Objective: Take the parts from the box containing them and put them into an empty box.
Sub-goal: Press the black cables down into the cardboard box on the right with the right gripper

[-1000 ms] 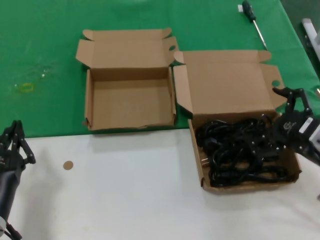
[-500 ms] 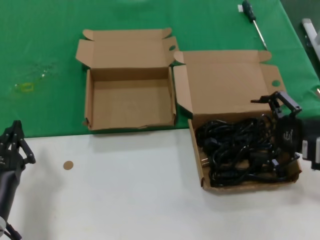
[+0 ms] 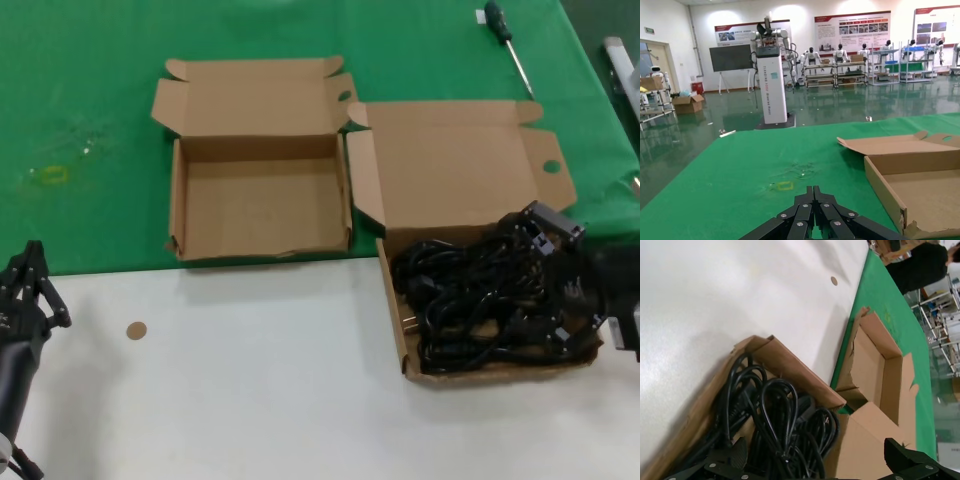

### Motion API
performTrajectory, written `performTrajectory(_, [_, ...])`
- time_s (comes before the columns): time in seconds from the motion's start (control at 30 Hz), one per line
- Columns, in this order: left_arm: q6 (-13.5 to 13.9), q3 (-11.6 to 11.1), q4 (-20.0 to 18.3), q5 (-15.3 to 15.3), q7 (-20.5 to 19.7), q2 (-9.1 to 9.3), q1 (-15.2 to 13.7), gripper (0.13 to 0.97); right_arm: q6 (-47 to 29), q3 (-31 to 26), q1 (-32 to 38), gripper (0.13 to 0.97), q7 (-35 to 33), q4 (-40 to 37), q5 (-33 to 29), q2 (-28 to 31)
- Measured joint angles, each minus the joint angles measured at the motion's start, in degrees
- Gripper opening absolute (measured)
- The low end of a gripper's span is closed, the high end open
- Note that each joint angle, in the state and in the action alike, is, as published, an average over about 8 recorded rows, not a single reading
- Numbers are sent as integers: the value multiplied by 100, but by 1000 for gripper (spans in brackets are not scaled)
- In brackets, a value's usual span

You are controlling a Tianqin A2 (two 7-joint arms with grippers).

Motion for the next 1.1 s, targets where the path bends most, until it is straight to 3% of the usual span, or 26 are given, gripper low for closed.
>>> performTrajectory(0.5, [0, 0, 0, 0, 0, 0, 0, 152, 94, -166, 393, 912, -976, -590, -183, -307])
performTrajectory(0.77, [0, 0, 0, 0, 0, 0, 0, 152, 107, -253, 381, 788, -1095, -726, -244, -344])
performTrajectory(0.9, [0, 0, 0, 0, 0, 0, 0, 152, 112, -289, 411, 788, -1157, -787, -261, -390])
performTrajectory(1.1, [0, 0, 0, 0, 0, 0, 0, 152, 128, -334, 491, 641, -1251, -877, -287, -468])
